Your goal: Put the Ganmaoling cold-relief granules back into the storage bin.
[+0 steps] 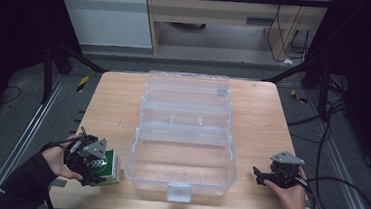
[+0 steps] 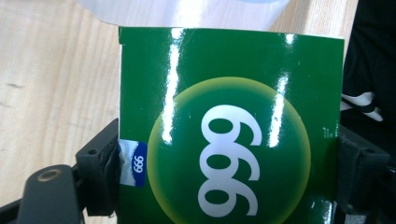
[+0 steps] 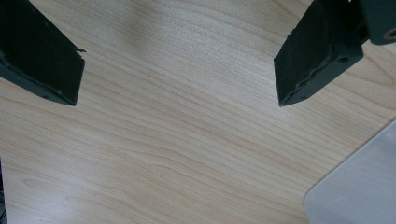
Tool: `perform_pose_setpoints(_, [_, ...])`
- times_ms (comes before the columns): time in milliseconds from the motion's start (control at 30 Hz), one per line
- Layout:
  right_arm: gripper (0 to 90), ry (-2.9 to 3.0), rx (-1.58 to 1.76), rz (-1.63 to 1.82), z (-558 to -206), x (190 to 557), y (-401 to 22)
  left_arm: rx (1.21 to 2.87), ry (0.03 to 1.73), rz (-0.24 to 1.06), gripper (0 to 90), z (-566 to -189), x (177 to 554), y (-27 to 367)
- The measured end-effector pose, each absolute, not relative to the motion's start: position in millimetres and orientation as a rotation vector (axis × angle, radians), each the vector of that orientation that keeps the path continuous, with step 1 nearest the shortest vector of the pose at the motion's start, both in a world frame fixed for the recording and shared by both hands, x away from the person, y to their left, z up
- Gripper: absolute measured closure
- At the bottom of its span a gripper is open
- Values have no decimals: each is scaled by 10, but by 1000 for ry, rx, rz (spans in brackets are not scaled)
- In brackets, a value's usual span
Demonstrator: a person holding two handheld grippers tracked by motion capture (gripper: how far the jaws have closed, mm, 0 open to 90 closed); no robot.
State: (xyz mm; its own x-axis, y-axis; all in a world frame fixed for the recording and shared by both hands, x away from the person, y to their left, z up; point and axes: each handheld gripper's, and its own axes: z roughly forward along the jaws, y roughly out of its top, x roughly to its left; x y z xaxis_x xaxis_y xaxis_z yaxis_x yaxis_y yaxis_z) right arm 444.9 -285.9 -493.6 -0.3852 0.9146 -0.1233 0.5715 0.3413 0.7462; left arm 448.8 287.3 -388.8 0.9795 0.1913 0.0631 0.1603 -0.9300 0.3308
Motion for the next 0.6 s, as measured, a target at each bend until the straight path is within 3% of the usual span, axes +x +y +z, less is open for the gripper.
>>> perform_pose_setpoints(600, [21,2070,1300,845,-4926,4443,-2863,2759,248,228,149,-3255,4448,2795])
